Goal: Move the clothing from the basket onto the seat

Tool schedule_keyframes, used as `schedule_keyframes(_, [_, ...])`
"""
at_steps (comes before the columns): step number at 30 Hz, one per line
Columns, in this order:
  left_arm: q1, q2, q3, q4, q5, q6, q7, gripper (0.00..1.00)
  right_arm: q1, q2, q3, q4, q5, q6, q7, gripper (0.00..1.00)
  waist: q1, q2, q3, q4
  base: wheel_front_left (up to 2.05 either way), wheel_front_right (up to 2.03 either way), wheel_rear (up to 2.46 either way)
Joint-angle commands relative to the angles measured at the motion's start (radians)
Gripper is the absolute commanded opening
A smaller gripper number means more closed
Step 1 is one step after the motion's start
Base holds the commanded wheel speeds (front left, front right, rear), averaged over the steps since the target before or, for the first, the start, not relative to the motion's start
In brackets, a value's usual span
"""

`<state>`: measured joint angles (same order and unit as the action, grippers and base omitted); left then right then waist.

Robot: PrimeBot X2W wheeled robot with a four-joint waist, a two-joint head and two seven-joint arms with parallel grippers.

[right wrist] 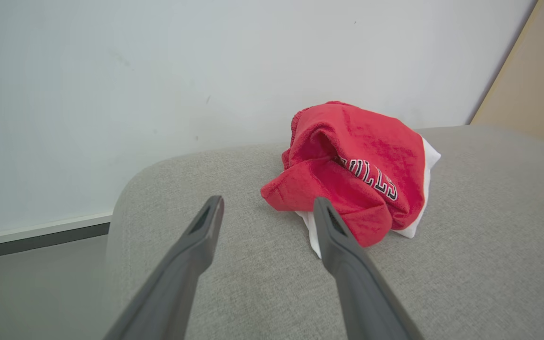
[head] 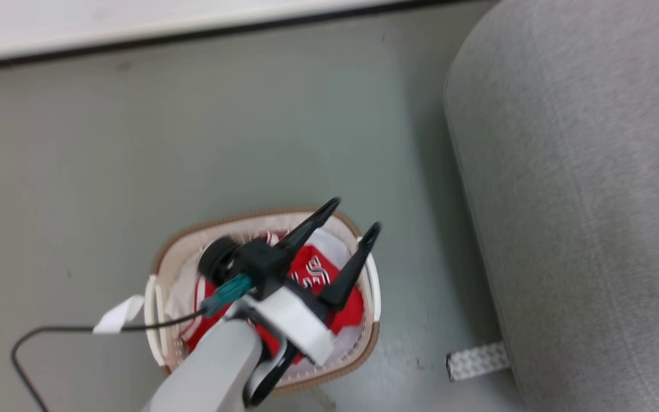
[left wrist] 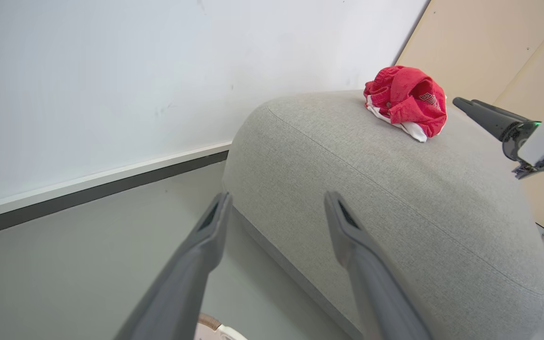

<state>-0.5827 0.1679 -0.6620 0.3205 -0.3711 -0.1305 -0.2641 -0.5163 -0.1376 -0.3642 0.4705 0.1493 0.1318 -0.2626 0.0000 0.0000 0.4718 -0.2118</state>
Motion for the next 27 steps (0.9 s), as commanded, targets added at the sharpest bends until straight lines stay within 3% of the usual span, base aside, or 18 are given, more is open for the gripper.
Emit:
schedule_keyframes(1, [0.033,0.003,0.016,-0.002,-0.001,0.001,-0.001,1.00,0.036,0.003,0.008,-0.020,-0.012,-0.002,-0.003,1.00,0.0000,0.0000,-0.087,-0.002,0.00,0.00,0.00])
schedule_keyframes(14, [0.367,-0.052,0.288,-0.027,0.058,0.003,-0.001,1.00,0.331,0.043,0.180,-0.199,-0.057,-0.002,-0.002,1.00,0.0000,0.0000,-0.352,0.122,0.00,0.00,0.00])
schedule_keyframes(27, [0.585,-0.103,0.558,-0.102,0.160,0.003,-0.001,1.00,0.504,0.085,0.280,-0.187,-0.047,-0.002,-0.002,1.00,0.0000,0.0000,-0.462,0.216,0.00,0.00,0.00])
